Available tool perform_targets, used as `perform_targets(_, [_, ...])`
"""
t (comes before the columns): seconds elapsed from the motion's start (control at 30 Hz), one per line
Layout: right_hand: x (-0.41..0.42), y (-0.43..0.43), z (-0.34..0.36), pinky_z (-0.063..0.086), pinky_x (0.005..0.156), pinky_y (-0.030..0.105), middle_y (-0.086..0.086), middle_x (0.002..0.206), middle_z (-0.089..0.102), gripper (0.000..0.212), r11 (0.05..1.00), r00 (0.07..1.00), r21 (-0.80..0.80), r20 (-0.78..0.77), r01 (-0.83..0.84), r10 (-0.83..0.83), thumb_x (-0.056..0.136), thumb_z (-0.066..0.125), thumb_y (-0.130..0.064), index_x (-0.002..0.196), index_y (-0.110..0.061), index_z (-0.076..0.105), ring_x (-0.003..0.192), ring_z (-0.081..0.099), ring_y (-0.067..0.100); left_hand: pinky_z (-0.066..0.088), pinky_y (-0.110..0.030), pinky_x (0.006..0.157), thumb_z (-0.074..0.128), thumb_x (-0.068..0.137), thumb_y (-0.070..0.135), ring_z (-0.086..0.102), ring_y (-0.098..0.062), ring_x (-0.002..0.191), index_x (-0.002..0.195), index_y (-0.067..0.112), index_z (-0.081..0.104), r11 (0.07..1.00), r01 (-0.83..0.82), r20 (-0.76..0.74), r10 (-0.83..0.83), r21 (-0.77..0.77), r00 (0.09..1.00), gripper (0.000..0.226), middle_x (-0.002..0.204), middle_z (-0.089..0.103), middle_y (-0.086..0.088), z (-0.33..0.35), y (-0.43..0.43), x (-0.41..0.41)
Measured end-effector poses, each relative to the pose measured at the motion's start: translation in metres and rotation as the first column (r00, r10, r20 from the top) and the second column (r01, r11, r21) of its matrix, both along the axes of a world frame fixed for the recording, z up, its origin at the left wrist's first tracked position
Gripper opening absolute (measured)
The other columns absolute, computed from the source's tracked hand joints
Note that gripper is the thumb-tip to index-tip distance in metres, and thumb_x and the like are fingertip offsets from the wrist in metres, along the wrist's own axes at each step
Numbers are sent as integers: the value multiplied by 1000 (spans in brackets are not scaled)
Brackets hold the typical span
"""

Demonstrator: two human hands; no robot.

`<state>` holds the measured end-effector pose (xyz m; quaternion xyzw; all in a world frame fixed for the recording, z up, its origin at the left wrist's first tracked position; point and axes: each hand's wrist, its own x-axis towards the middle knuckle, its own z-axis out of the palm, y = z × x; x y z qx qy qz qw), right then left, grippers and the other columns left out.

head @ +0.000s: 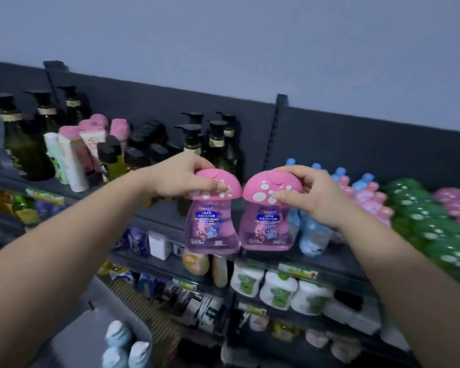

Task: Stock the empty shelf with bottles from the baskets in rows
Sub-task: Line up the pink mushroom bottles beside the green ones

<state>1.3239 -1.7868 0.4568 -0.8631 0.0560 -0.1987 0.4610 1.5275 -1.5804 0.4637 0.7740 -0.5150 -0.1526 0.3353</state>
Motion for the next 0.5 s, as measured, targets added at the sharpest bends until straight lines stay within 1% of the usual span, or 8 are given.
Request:
perform_targets(0.07, [-39,-27,10,50,77,12,-20,84,71,42,998,998,-16,14,65,-64,76,82,-6,97,-38,64,80,63,-3,42,-20,55,64,60,68,53,-7,58,80,9,70,998,57,-7,-57,-17,998,63,64,62,-2,8,-37,-31])
perform_targets(0.1, [-58,-39,15,50,77,12,-18,87,70,42,996,996,-22,20,91,-91,75,82,-6,96,-38,64,80,63,-3,43,-22,57,65,60,68,54,-8,59,83,7,70,996,79,-12,-80,-29,997,65,66,64,-5,12,-53,-46])
perform_targets(0.17, [-95,-60,25,49,76,11,-16,95,68,43,991,991,-34,36,133,-132,73,83,-7,97,-37,64,79,63,-8,42,-19,54,72,65,61,52,-8,56,83,4,70,991,125,-13,-126,-52,992,60,64,62,-3,21,-84,-77])
perform_targets(0.23, [-130,-76,36,49,75,11,-17,95,69,42,982,983,-60,55,179,-176,73,83,-7,97,-36,64,78,63,-9,41,-17,52,76,69,55,52,-7,54,83,3,70,985,153,-5,-154,-79,988,54,63,62,0,31,-110,-106])
perform_targets(0.3, [-165,-94,41,50,74,12,-17,93,69,40,972,974,-77,75,220,-214,76,80,-6,97,-36,65,79,64,-8,42,-17,52,70,64,62,52,-8,55,82,4,70,976,194,6,-194,-103,981,60,63,61,1,37,-135,-131])
perform_targets(0.37, [-199,-107,40,52,74,15,-16,91,71,37,963,964,-69,66,261,-257,78,79,-8,97,-36,66,81,66,-4,41,-16,52,66,60,65,52,-8,54,77,5,67,968,234,0,-235,-93,972,62,61,59,2,37,-157,-159])
perform_targets(0.43, [-234,-119,39,53,74,18,-14,91,72,35,951,951,-51,65,306,-303,75,82,-14,98,-35,67,83,67,-1,41,-16,51,67,61,64,50,-8,52,75,4,65,955,284,-1,-285,-82,959,62,59,57,3,38,-178,-186])
perform_targets(0.5, [-263,-129,42,55,75,19,-14,91,74,34,936,934,-29,71,352,-349,68,79,-25,98,-34,69,85,68,2,41,-16,52,72,71,57,50,-7,53,76,3,66,944,318,23,-317,-85,948,55,60,57,4,42,-198,-210])
